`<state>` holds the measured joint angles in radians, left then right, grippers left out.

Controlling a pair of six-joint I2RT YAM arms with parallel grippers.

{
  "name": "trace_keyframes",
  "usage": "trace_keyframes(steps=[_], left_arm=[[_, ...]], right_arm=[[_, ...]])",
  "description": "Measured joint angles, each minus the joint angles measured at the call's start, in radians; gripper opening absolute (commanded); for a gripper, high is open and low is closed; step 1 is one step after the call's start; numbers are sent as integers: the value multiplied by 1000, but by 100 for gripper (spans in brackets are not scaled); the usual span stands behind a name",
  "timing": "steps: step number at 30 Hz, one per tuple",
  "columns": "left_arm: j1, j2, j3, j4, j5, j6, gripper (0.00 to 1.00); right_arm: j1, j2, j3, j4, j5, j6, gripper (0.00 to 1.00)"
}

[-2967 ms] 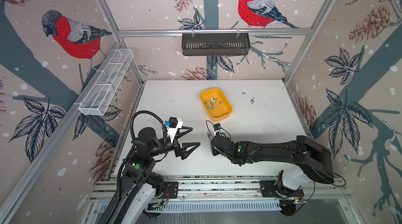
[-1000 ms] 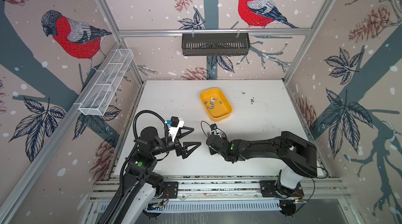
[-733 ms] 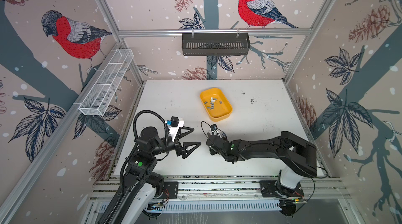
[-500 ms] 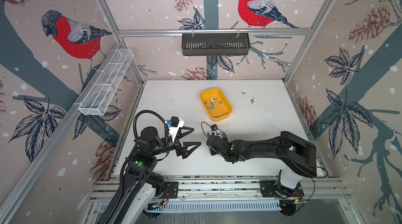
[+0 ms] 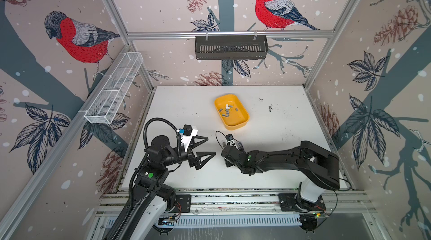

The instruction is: Load the staples into the stapler

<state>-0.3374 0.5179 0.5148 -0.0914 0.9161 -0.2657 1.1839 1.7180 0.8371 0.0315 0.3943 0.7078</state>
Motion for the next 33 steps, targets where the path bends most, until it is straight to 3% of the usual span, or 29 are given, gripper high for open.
trace_keyframes(steps=[13, 33], left_arm=[[0, 3, 0, 0, -1, 0, 99], [0, 78, 9, -5, -56, 2, 99]], right_arm=[[-9, -82, -2, -5, 0, -1, 31], [-67, -607, -299, -61, -45, -53, 37]])
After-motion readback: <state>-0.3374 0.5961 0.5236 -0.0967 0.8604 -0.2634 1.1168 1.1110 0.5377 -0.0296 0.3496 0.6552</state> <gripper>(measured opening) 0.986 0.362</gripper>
